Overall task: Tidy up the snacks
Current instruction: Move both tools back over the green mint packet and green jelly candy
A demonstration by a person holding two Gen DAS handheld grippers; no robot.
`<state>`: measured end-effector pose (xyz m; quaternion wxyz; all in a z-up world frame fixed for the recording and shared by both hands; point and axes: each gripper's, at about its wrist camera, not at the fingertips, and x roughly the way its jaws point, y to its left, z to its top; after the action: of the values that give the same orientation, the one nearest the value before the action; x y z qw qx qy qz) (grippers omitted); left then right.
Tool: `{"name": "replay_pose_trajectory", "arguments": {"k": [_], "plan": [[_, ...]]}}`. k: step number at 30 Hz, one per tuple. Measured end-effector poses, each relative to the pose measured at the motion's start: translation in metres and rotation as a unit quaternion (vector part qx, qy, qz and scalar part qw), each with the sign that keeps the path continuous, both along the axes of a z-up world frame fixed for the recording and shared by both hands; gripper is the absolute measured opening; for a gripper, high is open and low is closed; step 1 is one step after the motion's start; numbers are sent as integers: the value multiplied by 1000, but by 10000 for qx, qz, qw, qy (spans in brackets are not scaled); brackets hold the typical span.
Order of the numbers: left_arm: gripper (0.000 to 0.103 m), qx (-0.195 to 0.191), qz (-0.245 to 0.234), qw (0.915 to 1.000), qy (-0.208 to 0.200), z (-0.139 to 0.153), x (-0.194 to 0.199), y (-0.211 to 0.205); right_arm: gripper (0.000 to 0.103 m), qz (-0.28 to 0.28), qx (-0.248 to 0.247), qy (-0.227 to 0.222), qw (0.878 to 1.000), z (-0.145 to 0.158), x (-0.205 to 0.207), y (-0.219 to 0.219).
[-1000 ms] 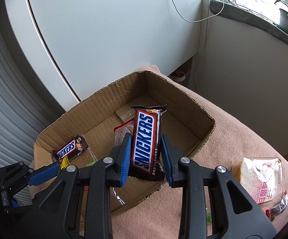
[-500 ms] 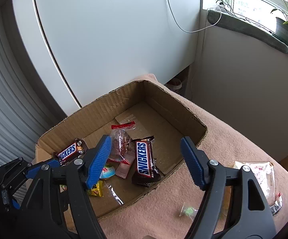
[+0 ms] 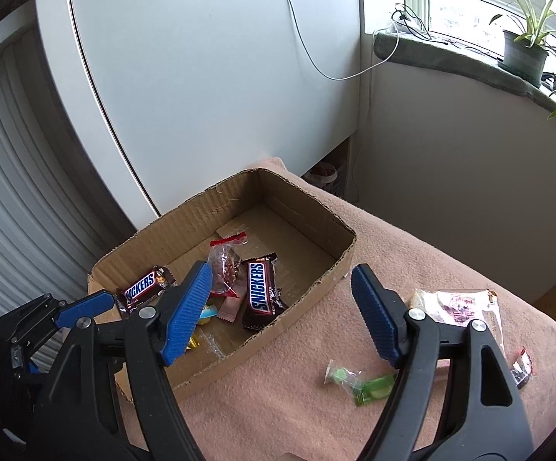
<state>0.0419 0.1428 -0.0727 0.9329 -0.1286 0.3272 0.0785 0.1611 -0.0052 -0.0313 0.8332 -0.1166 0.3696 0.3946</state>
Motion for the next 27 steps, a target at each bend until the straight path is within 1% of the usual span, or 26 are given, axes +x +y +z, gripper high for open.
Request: {"name": "replay_pose_trajectory", "arguments": {"k": [9, 15, 20, 23, 27], "plan": [[52, -41, -148, 9997, -177, 14, -6, -16, 78, -263, 249, -135, 9993, 23, -18, -66], [52, -71, -410, 9989, -235, 17, -3, -36, 78, -612, 309, -167, 9975, 24, -29, -124], [52, -110, -751, 9969, -198, 12, 4, -60, 78, -912, 265, -72, 9955, 10, -36, -172], [52, -126, -965, 9952, -132, 7, 10, -76, 78, -1003, 111, 66, 9949, -6, -38, -193], [52, -207, -1231, 9922, -4, -3, 18, -95, 78, -988, -114, 281, 9946, -31, -43, -211]]}}
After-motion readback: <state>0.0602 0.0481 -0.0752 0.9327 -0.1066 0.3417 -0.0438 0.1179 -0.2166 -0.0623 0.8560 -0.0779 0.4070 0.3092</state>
